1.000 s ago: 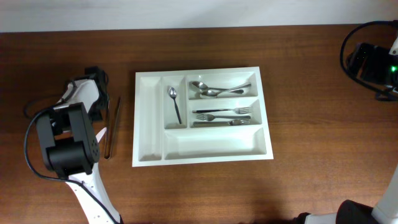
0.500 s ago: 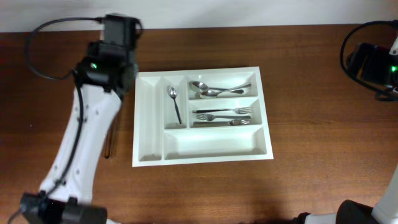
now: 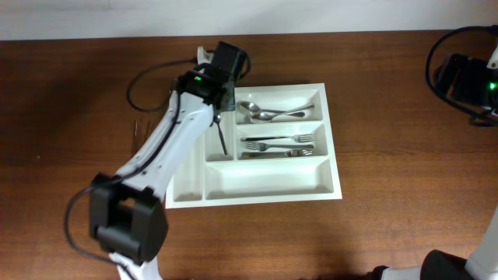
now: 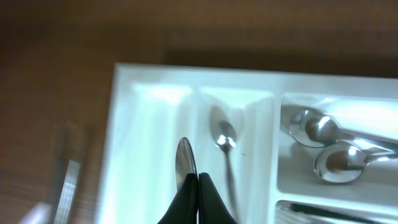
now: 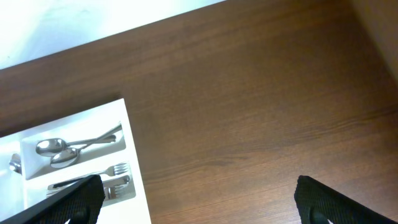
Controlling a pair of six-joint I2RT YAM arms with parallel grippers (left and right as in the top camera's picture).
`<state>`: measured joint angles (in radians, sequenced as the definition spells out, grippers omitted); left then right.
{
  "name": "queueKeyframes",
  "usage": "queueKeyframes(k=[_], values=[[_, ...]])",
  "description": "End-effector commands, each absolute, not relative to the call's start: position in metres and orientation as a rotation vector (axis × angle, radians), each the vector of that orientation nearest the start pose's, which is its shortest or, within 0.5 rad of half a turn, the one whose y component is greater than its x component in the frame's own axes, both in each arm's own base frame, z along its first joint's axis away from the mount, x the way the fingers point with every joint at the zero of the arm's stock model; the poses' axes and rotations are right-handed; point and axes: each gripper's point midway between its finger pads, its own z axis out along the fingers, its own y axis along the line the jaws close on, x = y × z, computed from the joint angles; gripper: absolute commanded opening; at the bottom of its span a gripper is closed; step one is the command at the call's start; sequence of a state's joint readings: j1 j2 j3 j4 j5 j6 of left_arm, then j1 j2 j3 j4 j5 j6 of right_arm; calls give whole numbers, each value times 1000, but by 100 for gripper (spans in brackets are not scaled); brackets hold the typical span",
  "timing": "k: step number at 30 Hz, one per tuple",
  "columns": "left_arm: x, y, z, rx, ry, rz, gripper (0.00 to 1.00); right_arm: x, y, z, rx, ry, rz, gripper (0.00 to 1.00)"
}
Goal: Pack container
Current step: 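Place the second spoon beside the first in the left-middle compartment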
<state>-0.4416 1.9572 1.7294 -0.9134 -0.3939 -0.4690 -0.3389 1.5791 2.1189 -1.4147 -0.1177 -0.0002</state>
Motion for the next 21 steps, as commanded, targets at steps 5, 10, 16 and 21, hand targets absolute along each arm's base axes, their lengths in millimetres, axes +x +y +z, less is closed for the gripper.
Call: queueKeyframes(k=[5,10,16,21], values=[[439,-166,79,-510,2724,45,2,341,-99,375,351,2390,-8,99],[440,-171,57,-606,2743,19,2,341,-99,375,351,2390,-8,99],[457,-181,89,-437,2710,-34,48,341,-99,375,351,2390,-8,99],[470,-175,184,-58,2609,40,72,341,-99,374,352,2390,-8,99]])
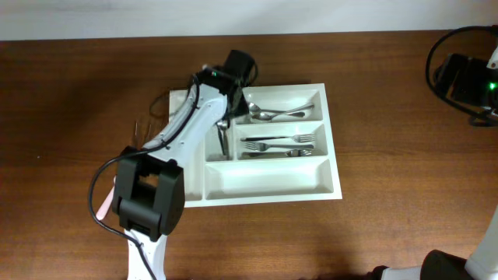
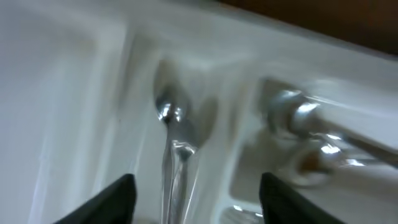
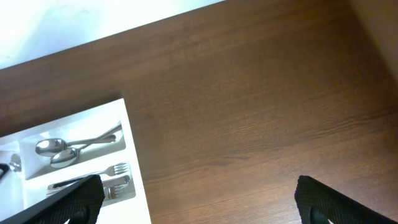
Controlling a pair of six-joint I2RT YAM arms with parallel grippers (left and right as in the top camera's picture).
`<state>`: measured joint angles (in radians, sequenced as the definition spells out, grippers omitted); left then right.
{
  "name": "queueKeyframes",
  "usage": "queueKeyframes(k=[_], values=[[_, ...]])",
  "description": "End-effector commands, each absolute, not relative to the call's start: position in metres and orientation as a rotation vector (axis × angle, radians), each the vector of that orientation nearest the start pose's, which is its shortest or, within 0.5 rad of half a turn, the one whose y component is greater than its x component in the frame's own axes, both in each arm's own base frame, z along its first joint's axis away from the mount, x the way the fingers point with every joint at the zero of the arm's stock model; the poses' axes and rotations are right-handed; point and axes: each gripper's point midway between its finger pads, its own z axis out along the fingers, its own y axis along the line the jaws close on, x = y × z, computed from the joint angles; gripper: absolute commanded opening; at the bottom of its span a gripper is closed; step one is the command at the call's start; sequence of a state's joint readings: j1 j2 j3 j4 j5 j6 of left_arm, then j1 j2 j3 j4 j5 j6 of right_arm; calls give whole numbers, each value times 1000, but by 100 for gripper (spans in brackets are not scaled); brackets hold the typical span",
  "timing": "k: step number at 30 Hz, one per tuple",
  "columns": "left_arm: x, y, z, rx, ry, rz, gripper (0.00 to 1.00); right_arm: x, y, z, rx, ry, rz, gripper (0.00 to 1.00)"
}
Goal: Pack container
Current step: 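Place the second spoon beside the first in the left-middle compartment, then move the left gripper to the metal tongs and grasp them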
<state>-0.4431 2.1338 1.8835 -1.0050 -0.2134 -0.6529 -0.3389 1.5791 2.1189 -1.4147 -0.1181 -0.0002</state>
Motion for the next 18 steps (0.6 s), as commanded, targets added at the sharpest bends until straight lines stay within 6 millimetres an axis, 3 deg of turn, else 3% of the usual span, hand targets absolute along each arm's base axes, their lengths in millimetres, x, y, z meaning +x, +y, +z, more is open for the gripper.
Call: queueKeyframes(k=[1,4,5,8,11,15,18], values=[[468,-165,207,-5,2580,108,74,341,-99,374,352,2390,-8,99],[453,-119,264,57,2503,380,87,341,-99,374,352,2390,-8,99],[447,-101,279,54,2478,477,99,341,-99,374,352,2390,-8,99],[429,-54,306,106,2461,701,99,341,-99,374,351,2390,-8,99],[419,-31,294,291,2586,686,99,341,-99,374,351,2390,-8,99],[397,-18,249,722,2798,348,99,341,-99,375,351,2390,-8,99],[387,21,222,757,2895,245,99,341,-99,375,351,2390,-8,99]])
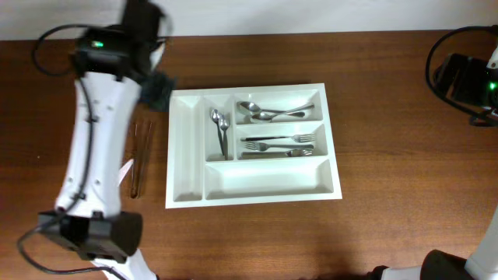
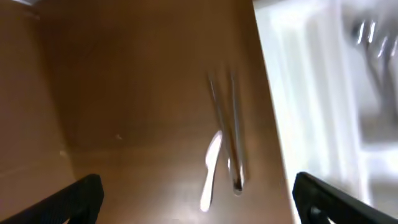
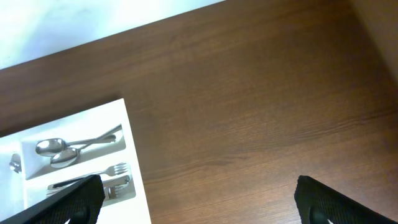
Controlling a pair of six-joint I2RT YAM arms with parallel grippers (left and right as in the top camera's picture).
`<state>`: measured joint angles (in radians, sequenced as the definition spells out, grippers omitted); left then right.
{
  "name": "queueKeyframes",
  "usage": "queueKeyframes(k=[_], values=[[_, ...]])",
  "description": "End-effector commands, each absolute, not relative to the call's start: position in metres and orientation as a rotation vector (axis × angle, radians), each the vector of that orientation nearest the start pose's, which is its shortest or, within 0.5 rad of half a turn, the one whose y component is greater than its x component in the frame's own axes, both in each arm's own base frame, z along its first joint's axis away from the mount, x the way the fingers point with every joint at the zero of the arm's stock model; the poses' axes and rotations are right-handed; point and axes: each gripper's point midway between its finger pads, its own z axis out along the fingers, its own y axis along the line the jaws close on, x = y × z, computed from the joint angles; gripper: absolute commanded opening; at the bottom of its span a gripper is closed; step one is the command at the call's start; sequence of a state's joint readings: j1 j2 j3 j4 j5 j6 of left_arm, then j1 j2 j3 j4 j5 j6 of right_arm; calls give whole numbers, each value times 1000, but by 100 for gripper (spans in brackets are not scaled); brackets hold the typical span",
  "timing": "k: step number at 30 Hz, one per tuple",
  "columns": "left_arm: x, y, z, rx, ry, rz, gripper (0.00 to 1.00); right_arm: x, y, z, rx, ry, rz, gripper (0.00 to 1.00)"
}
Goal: Pack container
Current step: 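Move the left gripper to the metal tongs and grasp them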
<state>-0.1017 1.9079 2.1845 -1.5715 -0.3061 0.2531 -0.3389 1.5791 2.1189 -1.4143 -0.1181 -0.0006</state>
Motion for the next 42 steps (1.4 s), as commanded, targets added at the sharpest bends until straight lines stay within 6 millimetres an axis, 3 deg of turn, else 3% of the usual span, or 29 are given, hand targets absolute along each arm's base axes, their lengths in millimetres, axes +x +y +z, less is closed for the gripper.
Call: queueKeyframes(k=[1,3,6,10,15,19,22,23,29,37,42], values=[[383,37,211,746,2933,243,99,341,-99,375,351,2390,-9,99],[376,66,192,690,2996,233,99,341,-99,374,352,2390,-8,99],[385,97,163,535,2986,186,98,341,-99,375,351,2390,-8,98],[392,89,132,444,2922,-83,93,341,-99,374,352,2390,-8,99],[379,80,85,463,2967,-126,92,341,-99,374,352,2390,-8,98],[370,61,54,520,2983,-146,92,341,-99,374,352,2390,-8,99],[366,56,41,422,3023,-107,89,341,-99,374,352,2390,-8,99],[365,59,38,375,3040,-64,84,341,-99,375,351,2390,-8,98],[366,67,33,290,3047,20,77,341,-99,374,351,2390,-8,99],[373,68,9,253,3022,28,75,341,-99,375,351,2390,-8,99],[370,67,-6,178,3061,13,53,341,-99,374,352,2390,-8,99]])
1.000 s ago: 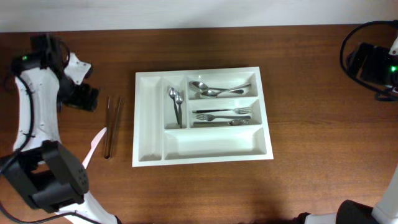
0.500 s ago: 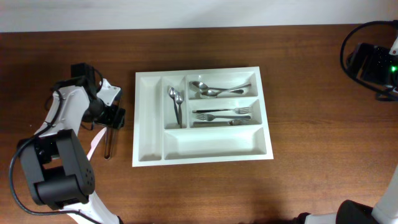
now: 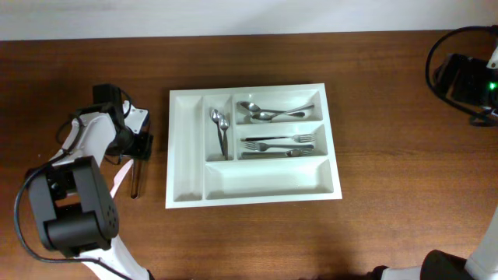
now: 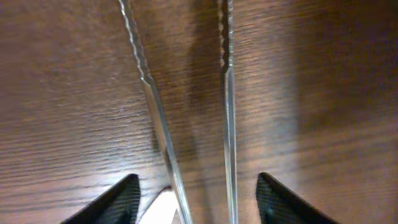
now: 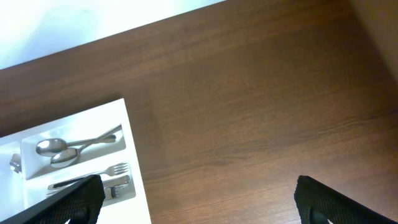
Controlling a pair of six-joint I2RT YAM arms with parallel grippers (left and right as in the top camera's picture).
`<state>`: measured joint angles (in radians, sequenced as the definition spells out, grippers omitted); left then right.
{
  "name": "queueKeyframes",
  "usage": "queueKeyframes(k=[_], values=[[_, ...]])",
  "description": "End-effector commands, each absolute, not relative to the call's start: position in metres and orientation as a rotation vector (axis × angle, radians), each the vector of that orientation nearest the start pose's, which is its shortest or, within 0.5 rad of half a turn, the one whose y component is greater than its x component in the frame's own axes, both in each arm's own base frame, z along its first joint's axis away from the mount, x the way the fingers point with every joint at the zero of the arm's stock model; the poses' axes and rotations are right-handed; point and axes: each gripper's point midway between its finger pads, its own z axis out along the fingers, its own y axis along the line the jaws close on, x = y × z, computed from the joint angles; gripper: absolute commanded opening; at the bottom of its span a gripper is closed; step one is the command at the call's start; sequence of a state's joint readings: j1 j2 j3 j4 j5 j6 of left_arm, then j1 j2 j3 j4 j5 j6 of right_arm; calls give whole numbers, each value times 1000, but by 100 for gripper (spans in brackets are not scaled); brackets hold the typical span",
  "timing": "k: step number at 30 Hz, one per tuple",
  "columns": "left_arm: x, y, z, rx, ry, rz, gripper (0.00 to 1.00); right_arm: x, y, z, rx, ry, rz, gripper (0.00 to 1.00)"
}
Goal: Pack container
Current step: 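Move the left gripper to the metal tongs and grasp them, then place the tongs in the tray's leftmost compartment and release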
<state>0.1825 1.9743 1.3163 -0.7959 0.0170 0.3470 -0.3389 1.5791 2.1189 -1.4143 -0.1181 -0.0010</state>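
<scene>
The white cutlery tray (image 3: 187, 155) lies mid-table, with two small spoons (image 3: 219, 124) in its narrow slot, two bigger spoons (image 3: 272, 111) and forks (image 3: 280, 144) in the right slots. Two serrated table knives (image 3: 134, 175) lie on the wood left of the tray. My left gripper (image 3: 140, 144) is low over them and open. In the left wrist view its fingers (image 4: 112, 202) stand either side of both knives (image 4: 228, 112), holding nothing. My right gripper (image 5: 199, 205) is open and empty, far off at the back right.
A pale pinkish-white utensil (image 3: 117, 175) lies beside the knives; its tip (image 4: 163, 208) shows between my left fingers. The tray's long left slot and wide front slot (image 3: 264, 179) hold nothing. The right arm's base and cables (image 3: 467, 78) sit at the back right corner.
My left arm was raised at the tray's back-left corner, viewing the knives from high up. It is now down close over the knives, jaws open astride them. The right arm has not moved.
My left gripper was shut on a small spoon over the tray's narrow slot. Then it was open, and the spoon lay beside the other one there. Then it was high up, left of the tray, and now it is low over the knives on the table.
</scene>
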Motion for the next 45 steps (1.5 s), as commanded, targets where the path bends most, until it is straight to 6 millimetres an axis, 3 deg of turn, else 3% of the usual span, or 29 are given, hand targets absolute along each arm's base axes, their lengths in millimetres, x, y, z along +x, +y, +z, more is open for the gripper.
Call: queueKeyframes(k=[1,7,12,18,22,30,33,36,42,45], values=[[370,67,-8,145,3065,11,48,341,-99,374,352,2390,-8,99],[371,67,-17,67,3077,4,31,341,-99,374,352,2390,-8,99],[372,67,-17,62,3073,5,4,341,-99,374,352,2390,-8,99],[373,67,-3,-7,3088,-1,2,341,-99,375,351,2390,-8,99],[380,69,29,-23,3066,4,2,341,-99,374,352,2390,-8,99],[398,70,134,-114,2889,31,2,341,-99,374,352,2390,-8,99],[396,53,156,-138,2838,-50,2,341,-99,374,352,2390,-8,99],[393,24,164,-171,2830,-158,2,341,-99,375,351,2390,-9,99],[404,-43,155,16,2815,-214,2,341,-99,375,351,2390,-8,99],[410,-66,144,48,2814,-172,2,341,-99,374,352,2390,-8,99]])
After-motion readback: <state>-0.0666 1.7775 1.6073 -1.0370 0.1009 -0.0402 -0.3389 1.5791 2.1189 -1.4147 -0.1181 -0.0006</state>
